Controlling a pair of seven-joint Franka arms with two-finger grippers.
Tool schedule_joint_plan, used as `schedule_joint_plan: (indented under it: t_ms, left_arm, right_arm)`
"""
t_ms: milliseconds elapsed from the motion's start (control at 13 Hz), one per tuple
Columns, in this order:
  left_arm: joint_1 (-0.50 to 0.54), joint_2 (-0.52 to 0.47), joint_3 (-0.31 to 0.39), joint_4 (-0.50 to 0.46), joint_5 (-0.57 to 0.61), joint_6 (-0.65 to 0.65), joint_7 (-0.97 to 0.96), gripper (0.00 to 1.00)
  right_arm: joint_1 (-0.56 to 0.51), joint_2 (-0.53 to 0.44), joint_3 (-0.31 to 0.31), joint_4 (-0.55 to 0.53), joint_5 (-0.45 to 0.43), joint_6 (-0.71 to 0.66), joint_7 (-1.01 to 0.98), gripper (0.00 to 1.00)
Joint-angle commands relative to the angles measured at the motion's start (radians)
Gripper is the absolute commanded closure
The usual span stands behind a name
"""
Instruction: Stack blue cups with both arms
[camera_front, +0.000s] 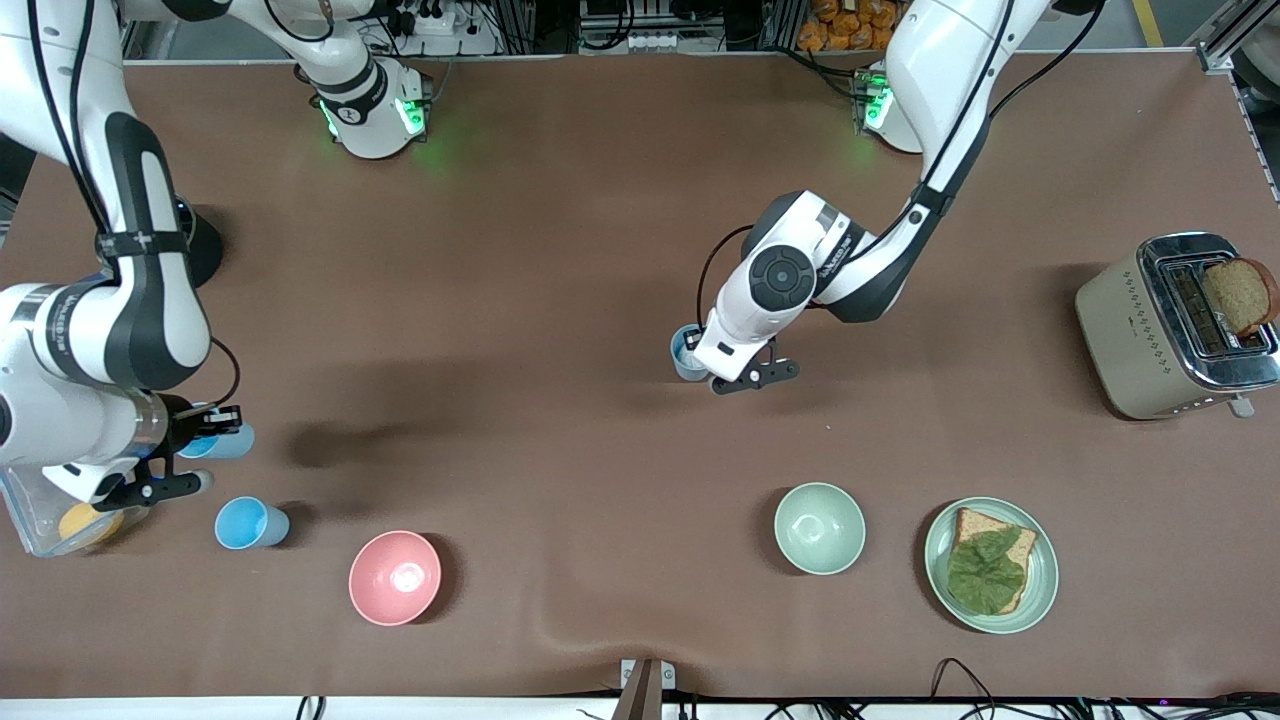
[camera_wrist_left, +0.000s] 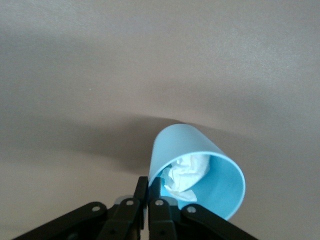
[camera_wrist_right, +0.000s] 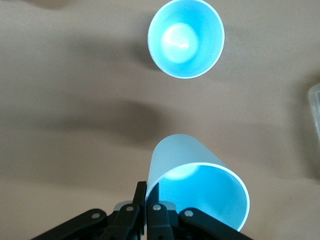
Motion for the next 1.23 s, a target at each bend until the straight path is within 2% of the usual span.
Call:
schedule_joint_plan:
  t_ms: [0,154,385,538,769,1000,1154]
  left_arm:
    - [-0.002,-0.008,-0.002,0.001,-0.025,0.015,-0.006,0.00]
    - [0.006,-0.054,-0.002,0.006,-0.024,0.009,-0.059,0.00]
    - [0.032,-0.213,0.004,0.009,-0.013,-0.066,-0.061,0.00]
    - [0.084,-0.333,0.008,0.011,0.001,-0.144,-0.058,0.00]
    - [0.179,-0.468,0.007,0.017,0.105,-0.268,-0.006,0.00]
    - [0.306,-0.608,0.008,0.020,0.102,-0.348,0.098,0.00]
    - [0.407,-0.645,0.009,0.066,0.095,-0.441,0.222,0.00]
  right_arm:
    - [-0.017,0.012,0.016,0.011,0.021,0.007,-0.040,1.00]
    - [-0.009,0.011,0.014,0.011,0.029,0.007,-0.040,1.00]
    - [0.012,0.002,0.024,0.011,0.035,-0.007,-0.019,1.00]
    - [0.122,-0.024,0.030,0.025,0.046,-0.087,0.178,1.00]
    - [0.314,-0.032,0.031,0.078,0.050,-0.117,0.545,1.00]
    - [0.432,-0.025,0.031,0.106,0.108,-0.120,0.733,1.00]
    - [0.526,-0.012,0.031,0.149,0.162,-0.105,0.875,1.00]
